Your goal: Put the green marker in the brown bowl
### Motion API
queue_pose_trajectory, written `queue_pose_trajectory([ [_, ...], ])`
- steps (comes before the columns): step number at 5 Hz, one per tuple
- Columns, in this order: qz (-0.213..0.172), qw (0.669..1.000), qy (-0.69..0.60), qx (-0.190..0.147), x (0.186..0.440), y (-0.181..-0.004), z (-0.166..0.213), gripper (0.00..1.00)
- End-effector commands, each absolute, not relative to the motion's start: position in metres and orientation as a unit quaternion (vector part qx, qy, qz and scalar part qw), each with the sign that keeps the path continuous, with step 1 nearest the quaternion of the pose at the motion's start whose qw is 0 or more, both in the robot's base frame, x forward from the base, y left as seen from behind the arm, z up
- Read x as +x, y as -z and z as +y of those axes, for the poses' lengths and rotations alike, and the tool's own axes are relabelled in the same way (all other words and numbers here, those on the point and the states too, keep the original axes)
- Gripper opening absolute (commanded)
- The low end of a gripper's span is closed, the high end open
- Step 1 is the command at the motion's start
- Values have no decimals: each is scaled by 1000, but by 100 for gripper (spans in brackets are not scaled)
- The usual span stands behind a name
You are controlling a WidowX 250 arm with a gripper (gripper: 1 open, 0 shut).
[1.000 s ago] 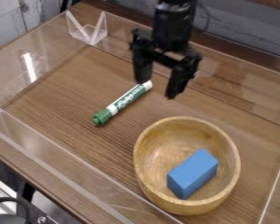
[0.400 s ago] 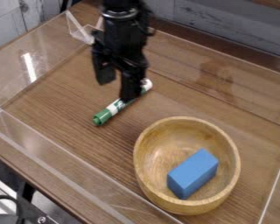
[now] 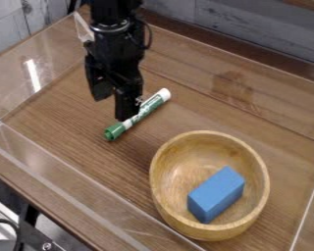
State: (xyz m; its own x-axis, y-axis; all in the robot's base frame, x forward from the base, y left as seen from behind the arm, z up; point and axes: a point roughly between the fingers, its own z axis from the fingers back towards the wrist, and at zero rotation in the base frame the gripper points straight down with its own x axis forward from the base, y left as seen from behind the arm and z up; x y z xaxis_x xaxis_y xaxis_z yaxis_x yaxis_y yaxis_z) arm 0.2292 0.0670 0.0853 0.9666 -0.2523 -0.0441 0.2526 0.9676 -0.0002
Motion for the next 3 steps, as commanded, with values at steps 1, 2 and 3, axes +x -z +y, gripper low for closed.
queue_pose_trajectory([
  [1,0,991,130,9,235,-86,73,100],
  [2,-2,991,133,6,236,-76,76,100],
  [3,-4,991,136,3,237,-66,79,100],
])
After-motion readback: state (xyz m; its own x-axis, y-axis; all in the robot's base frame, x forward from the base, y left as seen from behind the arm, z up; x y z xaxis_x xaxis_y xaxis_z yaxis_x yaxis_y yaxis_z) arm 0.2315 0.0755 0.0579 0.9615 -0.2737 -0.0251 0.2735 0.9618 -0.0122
